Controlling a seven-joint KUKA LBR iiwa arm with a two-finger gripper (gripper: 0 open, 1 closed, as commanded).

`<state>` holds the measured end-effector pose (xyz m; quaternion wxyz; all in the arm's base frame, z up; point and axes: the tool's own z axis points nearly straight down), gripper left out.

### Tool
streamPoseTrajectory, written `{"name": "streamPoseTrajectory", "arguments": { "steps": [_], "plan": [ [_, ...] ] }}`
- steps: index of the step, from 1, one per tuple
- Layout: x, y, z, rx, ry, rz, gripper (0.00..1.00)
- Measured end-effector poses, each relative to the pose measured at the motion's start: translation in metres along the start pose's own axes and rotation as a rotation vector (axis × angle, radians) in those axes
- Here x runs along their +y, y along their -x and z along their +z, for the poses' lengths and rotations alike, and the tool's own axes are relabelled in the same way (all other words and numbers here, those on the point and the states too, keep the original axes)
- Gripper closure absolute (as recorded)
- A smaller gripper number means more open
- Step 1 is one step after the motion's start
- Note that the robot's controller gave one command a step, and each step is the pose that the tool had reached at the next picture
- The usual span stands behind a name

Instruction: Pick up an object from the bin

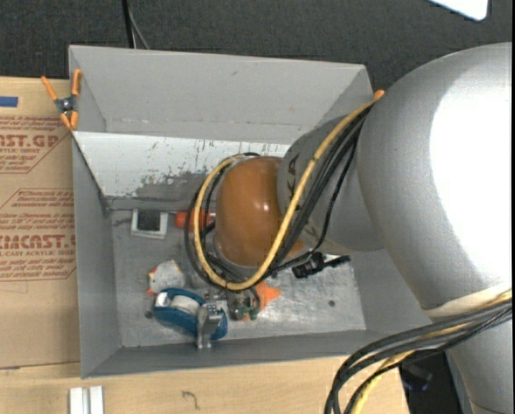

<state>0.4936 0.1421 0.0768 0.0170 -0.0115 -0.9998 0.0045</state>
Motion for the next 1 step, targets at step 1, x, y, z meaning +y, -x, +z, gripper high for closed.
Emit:
{"name": "streamPoseTrajectory", "arguments": {
  "steps": [1],
  "plan": [
    [-0.0042, 0.0056, -0.1275, -0.03, 0.009, -0.011, 1.0]
  ]
}}
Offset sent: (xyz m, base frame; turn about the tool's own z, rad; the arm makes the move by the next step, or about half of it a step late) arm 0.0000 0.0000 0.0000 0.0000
